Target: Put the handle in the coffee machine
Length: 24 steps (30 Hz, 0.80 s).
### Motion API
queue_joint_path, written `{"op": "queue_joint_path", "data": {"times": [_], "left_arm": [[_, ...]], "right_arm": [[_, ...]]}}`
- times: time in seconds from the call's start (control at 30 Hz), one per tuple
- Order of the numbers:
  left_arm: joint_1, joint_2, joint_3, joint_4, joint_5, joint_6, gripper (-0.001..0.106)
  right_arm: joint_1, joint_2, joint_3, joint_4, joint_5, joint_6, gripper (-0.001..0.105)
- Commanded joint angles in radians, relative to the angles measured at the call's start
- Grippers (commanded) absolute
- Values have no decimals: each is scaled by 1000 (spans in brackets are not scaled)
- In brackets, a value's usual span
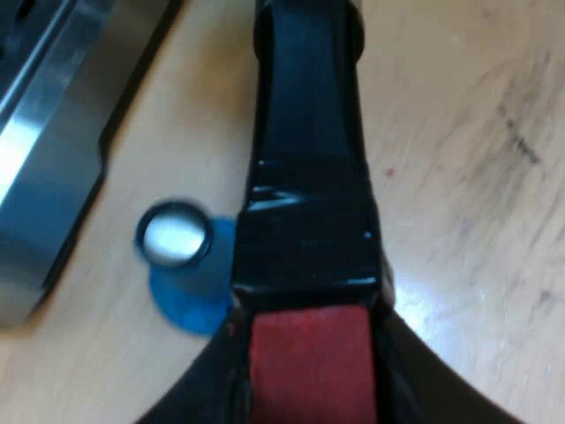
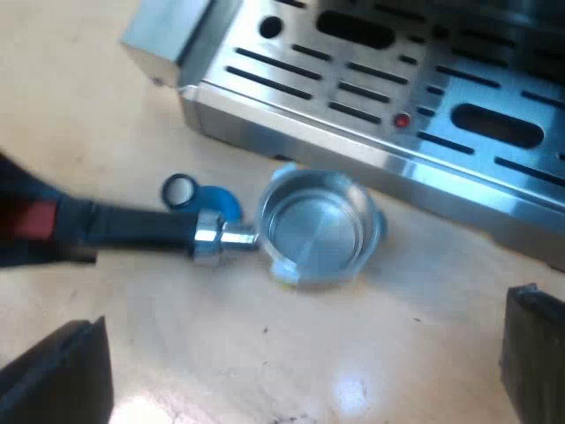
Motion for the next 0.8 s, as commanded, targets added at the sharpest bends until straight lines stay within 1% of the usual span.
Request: {"op": "queue_joint_path", "data": {"times": [0.03, 0.1, 0.13, 0.2, 0.23, 0.27, 0.3, 0.33, 0.43, 0.5, 0.63, 0.67, 0.8], "left_arm": [[41, -14, -36, -10, 30, 18, 0], [85, -14, -60, -10, 32, 18, 0], [110, -14, -73, -10, 36, 18, 0], [153, -14, -93, 0, 63, 18, 0], [174, -11, -107, 11, 93, 18, 0], [191, -10, -116, 23, 125, 18, 0], [199, -9, -119, 27, 142, 18, 0], [213, -9, -126, 33, 164, 21, 0], [217, -5, -125, 36, 164, 47, 0], [217, 4, -125, 32, 165, 55, 0], [217, 19, -125, 13, 156, 60, 0], [217, 27, -125, 3, 156, 60, 0], [217, 59, -125, -25, 156, 60, 0]], "right_arm": [[53, -6, -3, -7, 95, 34, 90], [91, -6, 1, -11, 151, 53, 90], [135, -3, 1, -14, 216, 64, 90], [170, -3, 1, -23, 283, 83, 90], [203, -3, 1, -36, 343, 97, 90], [221, -3, 1, -48, 370, 98, 90], [225, -3, 1, -50, 376, 98, 90], [247, -3, 1, -68, 404, 98, 90], [295, -3, 15, -125, 483, 98, 90], [308, -3, 41, -178, 514, 98, 90], [308, -3, 90, -261, 520, 98, 90], [308, -3, 144, -345, 520, 98, 90], [308, -3, 220, -488, 526, 98, 90]]}}
